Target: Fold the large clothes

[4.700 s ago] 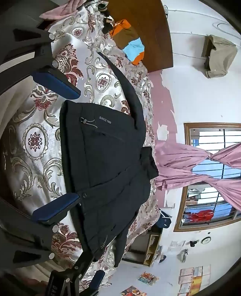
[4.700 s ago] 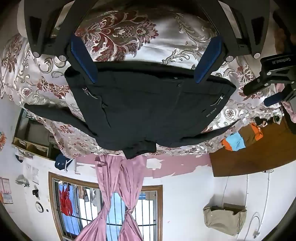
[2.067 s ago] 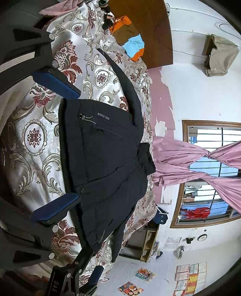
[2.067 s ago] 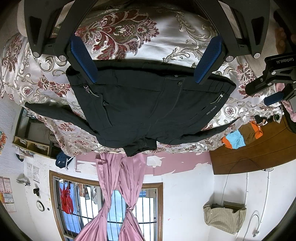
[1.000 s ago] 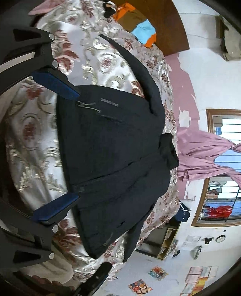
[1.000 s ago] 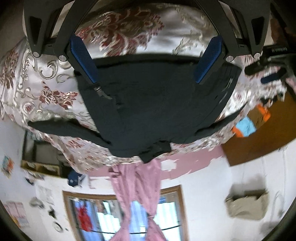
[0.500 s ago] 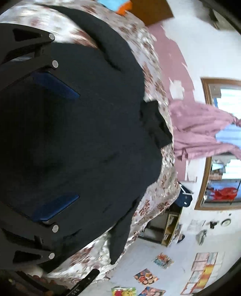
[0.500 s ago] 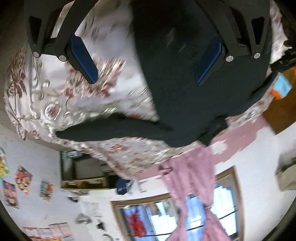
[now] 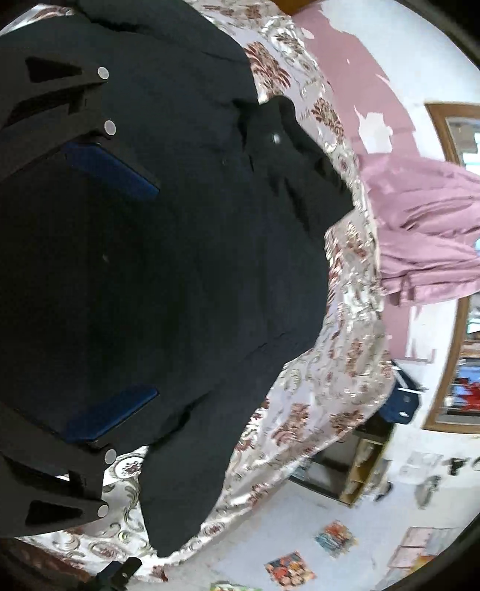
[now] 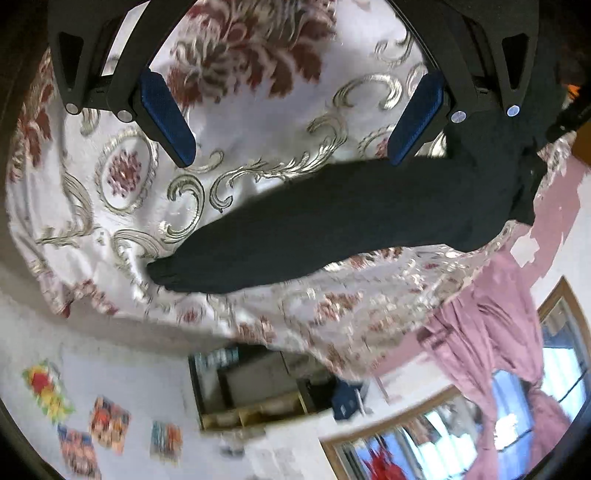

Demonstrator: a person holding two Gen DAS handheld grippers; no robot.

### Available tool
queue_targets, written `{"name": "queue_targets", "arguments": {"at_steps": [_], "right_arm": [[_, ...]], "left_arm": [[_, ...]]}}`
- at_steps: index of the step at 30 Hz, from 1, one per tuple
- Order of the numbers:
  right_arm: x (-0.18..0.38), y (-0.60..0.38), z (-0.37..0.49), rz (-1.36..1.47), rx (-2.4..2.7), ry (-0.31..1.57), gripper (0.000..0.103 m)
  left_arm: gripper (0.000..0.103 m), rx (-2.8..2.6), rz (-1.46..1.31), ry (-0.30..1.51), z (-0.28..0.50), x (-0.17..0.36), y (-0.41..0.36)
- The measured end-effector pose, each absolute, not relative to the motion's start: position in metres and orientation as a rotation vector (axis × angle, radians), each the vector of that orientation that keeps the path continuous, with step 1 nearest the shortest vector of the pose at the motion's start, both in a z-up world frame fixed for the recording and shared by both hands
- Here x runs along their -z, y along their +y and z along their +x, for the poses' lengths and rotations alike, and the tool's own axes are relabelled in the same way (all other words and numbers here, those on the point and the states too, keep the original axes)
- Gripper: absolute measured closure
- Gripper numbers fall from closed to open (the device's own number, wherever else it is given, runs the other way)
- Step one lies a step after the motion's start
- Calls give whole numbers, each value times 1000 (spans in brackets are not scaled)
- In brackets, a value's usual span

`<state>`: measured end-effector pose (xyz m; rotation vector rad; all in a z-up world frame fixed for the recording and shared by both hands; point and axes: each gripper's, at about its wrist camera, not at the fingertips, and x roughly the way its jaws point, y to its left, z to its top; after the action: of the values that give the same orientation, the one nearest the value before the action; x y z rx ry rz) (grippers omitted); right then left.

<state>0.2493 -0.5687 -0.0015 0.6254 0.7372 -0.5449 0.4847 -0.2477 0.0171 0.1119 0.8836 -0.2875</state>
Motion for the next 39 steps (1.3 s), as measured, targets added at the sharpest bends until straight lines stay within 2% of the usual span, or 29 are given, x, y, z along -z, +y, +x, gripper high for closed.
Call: {"name": "queue_targets", "arguments": {"at_steps": [7,13,14,15,17,19,21,23,24,27,32,39], "right_arm": [[17,-655,284,718,606,761,1],[52,-713,299,958,715,816,2],[60,-719,297,1012,737,815,5],[65,-719,295,1045,751,812,15],[78,-724,294,1101,780,808,27],[84,-724,296,1128,774,788,28],[83,-722,299,1128,773,776,42],[79,-721,301,1118,764,760,81],[74,-721,301,1122,756,750,85],[43,-712,311,1014,713,719,88],[-22,-676,352,786,570,664,90],[-110,-564,424,405,263,612,90]], "left_arm": [[1,200,150,953,523,7,-313],[1,115,104,1025,557,27,-324],[1,109,107,1038,561,31,-325],[1,102,108,1055,564,36,-325],[0,97,109,1066,567,42,-326],[0,94,124,1085,568,47,-327],[0,93,140,1117,572,51,-327],[0,97,152,1152,577,51,-328],[0,103,146,1176,580,49,-327],[0,91,113,1208,582,37,-318],[0,71,87,1151,571,13,-289],[0,166,-114,1124,564,-32,-210]]}}
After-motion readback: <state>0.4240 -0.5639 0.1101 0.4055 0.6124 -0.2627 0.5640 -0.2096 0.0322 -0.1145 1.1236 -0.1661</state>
